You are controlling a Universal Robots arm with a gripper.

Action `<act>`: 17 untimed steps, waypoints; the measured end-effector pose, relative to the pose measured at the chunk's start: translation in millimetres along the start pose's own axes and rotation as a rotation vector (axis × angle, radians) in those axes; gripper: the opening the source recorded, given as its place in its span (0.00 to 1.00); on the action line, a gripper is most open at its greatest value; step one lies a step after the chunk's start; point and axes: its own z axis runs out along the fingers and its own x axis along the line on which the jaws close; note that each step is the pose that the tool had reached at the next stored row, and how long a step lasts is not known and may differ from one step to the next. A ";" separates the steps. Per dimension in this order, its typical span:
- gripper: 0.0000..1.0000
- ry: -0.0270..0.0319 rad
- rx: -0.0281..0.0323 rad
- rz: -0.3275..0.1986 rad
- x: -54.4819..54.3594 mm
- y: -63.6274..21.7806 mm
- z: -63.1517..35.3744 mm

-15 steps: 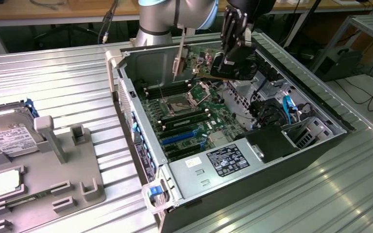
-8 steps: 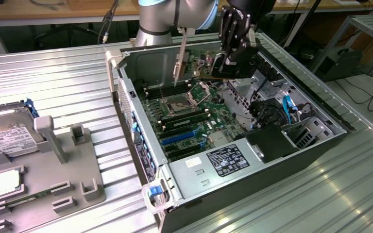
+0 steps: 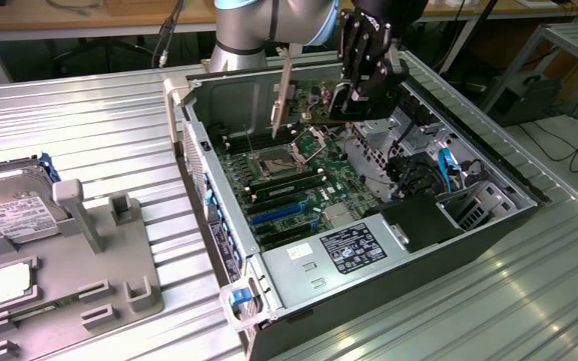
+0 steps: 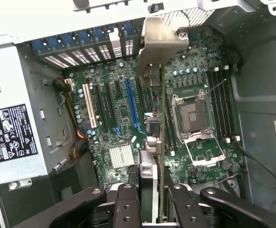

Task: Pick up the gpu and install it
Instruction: 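Insert the gpu into the slot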

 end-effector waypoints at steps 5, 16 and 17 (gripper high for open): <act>0.28 0.0001 -0.0004 -0.026 0.0 0.1 0.1; 0.28 0.0004 -0.0020 -0.083 0.0 0.0 0.2; 0.28 0.0004 -0.0024 -0.098 0.0 0.0 0.2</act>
